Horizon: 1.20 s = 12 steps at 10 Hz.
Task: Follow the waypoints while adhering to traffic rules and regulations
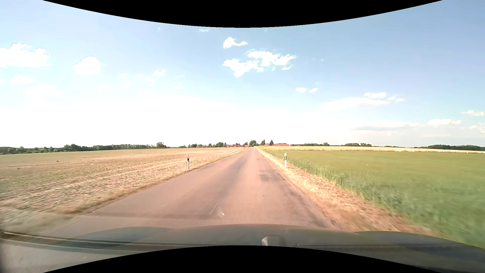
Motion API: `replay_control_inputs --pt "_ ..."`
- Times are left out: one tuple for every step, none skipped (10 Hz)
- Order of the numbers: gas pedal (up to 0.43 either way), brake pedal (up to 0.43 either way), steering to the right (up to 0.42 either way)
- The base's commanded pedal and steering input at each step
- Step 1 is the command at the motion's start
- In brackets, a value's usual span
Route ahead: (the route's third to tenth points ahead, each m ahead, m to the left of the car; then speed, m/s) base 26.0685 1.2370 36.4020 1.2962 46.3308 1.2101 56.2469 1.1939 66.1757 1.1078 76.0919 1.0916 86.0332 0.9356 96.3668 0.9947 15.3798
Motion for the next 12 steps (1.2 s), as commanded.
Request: replay_control_inputs --pt "0.067 0.006 -0.003" --pt "0.067 0.006 -0.003" --pt "0.067 0.006 -0.002" --pt "0.067 0.006 -0.001" --pt "0.067 0.006 -0.001" --pt "0.067 0.006 -0.001" --pt "0.067 0.006 -0.001" --pt "0.067 0.006 -0.001" --pt "0.067 0.006 -0.001" --pt "0.067 0.006 0.000" --pt "0.067 0.006 0.001" --pt "0.067 0.006 0.001"
